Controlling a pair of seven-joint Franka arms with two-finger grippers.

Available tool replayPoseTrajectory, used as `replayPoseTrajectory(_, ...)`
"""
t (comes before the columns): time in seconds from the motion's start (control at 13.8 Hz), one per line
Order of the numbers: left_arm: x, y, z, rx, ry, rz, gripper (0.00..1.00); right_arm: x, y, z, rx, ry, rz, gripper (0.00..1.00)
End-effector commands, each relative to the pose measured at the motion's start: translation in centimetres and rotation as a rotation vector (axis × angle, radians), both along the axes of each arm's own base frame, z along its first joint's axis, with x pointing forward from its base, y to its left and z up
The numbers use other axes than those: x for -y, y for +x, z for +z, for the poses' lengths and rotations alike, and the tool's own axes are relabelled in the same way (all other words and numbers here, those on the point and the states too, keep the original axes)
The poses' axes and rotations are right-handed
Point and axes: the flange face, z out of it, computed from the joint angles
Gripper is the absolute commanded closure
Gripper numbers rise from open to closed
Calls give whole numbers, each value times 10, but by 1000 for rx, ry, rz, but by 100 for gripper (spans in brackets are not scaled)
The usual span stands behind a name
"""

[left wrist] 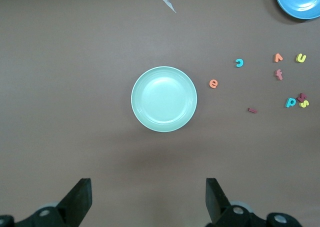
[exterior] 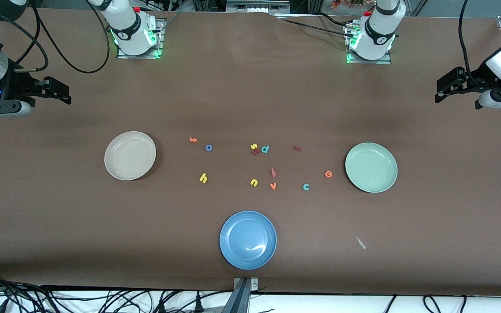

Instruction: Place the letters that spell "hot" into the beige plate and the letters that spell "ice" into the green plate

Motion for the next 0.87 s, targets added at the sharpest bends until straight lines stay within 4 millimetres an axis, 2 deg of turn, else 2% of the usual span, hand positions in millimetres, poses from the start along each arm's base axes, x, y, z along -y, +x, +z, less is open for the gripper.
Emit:
replayPoseTrajectory(0.0,-1,-2,8,-1,24,-13,0,6,-3,3,-12,-1,-18,0)
replayPoseTrajectory(0.29,-1,-2,8,-1,22,-12,0,12,-2,5,-14,-1,-27,0)
replayPoseTrajectory(0.8,-1,-3,7,-4,24,-11,0,12,-2,5,-14,-1,-30,0)
